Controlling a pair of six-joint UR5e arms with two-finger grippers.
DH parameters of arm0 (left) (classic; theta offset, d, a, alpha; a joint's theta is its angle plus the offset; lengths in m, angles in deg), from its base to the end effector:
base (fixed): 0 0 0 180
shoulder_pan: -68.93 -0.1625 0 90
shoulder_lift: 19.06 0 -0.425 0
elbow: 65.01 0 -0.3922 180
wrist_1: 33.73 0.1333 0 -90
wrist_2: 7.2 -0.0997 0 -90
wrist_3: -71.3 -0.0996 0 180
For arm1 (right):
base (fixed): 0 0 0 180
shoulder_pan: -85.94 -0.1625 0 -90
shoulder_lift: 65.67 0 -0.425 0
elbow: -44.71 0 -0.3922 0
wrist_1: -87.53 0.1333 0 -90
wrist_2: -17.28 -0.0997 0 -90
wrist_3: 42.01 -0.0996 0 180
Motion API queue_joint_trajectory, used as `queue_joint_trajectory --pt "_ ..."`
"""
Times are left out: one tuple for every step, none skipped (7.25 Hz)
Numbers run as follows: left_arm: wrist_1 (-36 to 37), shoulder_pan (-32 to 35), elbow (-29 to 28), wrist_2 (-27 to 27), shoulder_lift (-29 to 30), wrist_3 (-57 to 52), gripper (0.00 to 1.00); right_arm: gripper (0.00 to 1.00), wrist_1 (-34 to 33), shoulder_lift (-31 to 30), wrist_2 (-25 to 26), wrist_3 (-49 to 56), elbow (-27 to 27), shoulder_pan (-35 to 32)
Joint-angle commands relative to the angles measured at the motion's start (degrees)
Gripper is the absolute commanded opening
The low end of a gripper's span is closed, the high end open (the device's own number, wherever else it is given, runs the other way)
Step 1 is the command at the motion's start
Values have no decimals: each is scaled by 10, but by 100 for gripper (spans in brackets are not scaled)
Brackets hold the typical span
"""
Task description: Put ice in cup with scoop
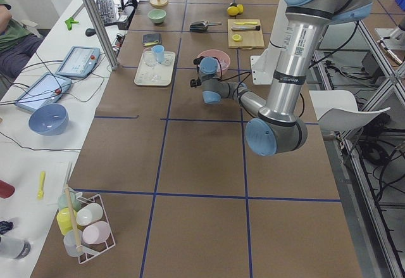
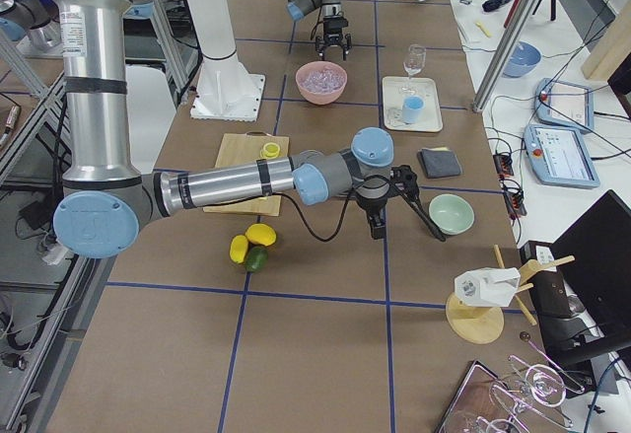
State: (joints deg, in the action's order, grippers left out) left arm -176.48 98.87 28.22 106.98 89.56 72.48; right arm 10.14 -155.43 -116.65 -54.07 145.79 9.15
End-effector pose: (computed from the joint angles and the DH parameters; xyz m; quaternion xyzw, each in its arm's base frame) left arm 0.4857 -0.3865 0.3473 0.4251 0.4452 0.4928 0.6150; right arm -0.0533 -0.5078 0.5356 0.1076 -0.3991 -0.0866 0.9064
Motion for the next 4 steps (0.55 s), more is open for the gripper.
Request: queue_joint_trajectory --pt "-3 -15 -12 -2 9 -91 100 100 0 -1 0 -2 8 2" --pt "-16 -19 -16 -2 9 -107 100 100 0 -1 -1 -2 11 2" --pt "-44 -19 -29 -2 10 -111 100 100 0 -1 -1 -6 12 2" --pt "-70 -24 -47 -1 12 -108 100 100 0 -1 -2 -13 16 4"
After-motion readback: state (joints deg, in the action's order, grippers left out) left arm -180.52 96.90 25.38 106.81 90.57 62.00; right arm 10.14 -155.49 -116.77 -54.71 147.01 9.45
